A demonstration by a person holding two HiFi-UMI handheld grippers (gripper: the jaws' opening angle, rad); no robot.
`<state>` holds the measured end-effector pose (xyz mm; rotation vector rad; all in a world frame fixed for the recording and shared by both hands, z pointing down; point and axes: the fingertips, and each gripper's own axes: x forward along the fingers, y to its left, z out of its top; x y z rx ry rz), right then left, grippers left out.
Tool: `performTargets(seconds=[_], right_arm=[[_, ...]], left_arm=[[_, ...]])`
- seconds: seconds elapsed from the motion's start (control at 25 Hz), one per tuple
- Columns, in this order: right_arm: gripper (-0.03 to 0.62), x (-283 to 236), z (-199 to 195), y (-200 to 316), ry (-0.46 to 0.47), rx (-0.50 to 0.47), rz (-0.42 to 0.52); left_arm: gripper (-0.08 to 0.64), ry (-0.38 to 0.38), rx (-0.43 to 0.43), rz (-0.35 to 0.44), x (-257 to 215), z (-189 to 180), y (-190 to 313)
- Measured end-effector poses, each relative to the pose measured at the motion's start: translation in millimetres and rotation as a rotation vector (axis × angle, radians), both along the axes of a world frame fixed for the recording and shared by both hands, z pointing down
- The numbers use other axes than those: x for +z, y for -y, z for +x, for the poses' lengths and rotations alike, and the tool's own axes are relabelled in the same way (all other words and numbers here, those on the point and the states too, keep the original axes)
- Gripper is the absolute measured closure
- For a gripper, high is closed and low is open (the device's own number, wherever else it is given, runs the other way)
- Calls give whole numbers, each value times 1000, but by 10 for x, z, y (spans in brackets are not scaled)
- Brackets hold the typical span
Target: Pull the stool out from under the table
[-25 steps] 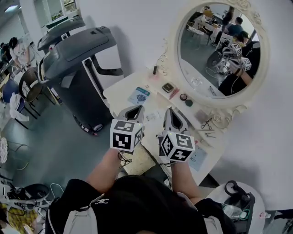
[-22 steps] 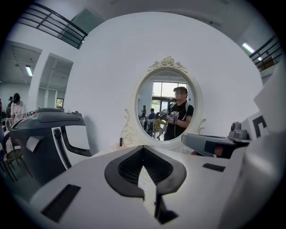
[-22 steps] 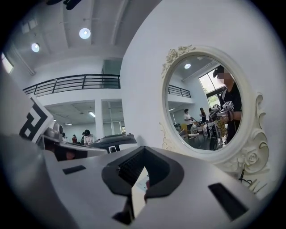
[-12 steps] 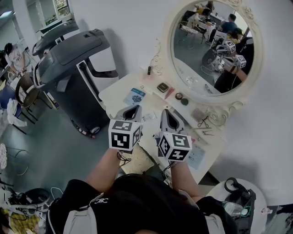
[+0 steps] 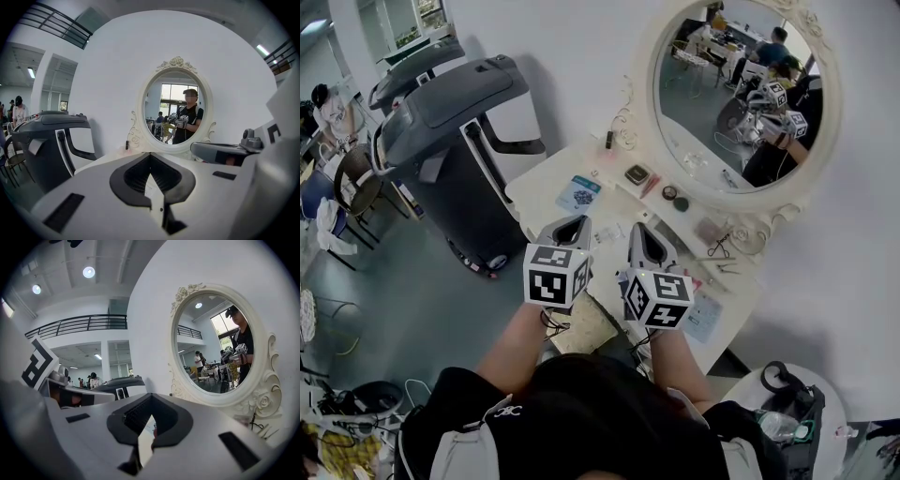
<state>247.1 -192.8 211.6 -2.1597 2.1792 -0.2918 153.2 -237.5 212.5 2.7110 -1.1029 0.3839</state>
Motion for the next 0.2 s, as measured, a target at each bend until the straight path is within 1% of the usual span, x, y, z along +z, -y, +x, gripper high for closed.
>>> performTargets(seconds=[0.2], right_arm=[[591,44,-32,-58,-1,-6,-6]], left_arm=[[555,8,2,-3,38,-21,-82]])
